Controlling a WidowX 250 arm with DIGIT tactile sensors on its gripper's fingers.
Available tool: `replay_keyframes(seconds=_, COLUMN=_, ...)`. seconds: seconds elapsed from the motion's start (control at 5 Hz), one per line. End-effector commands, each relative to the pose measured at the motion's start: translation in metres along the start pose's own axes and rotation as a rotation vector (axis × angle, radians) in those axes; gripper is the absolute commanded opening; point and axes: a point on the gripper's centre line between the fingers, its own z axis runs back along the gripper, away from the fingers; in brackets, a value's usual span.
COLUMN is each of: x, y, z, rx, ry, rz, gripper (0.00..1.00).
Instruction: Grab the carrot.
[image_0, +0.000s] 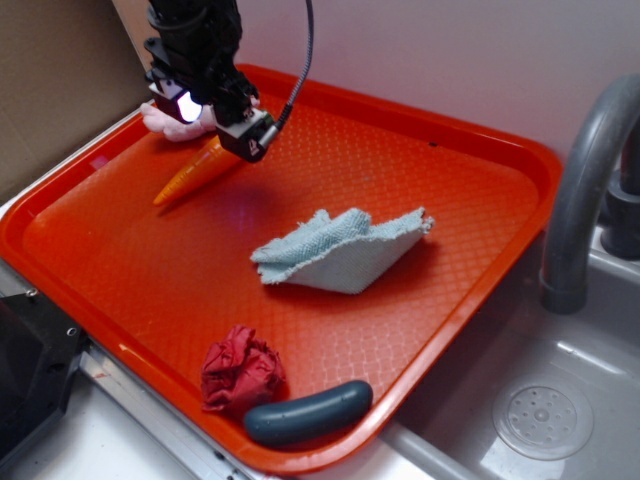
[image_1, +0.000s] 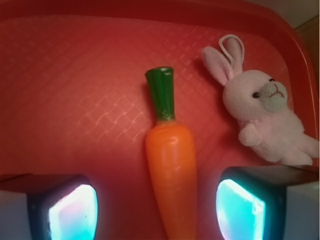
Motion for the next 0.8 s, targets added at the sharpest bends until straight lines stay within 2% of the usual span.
replay_keyframes(seconds=0.0, x=0.000, y=0.005, z=-0.020, rx=0.057, ry=0.006, rz=0.003, gripper=1.00)
replay_keyframes(seconds=0.2, x=-0.002, y=0.005, z=-0.031, rx=0.092, ry=0.022, rz=0.015, gripper=1.00)
replay_keyframes(seconds=0.4, x=-0.007, y=0.002, z=-0.040, rx=0.083, ry=0.032, rz=-0.013, gripper=1.00)
replay_keyframes(seconds=0.6, x=-0.010, y=0.005, z=-0.041, rx=0.066, ry=0.030, rz=0.001, gripper=0.00)
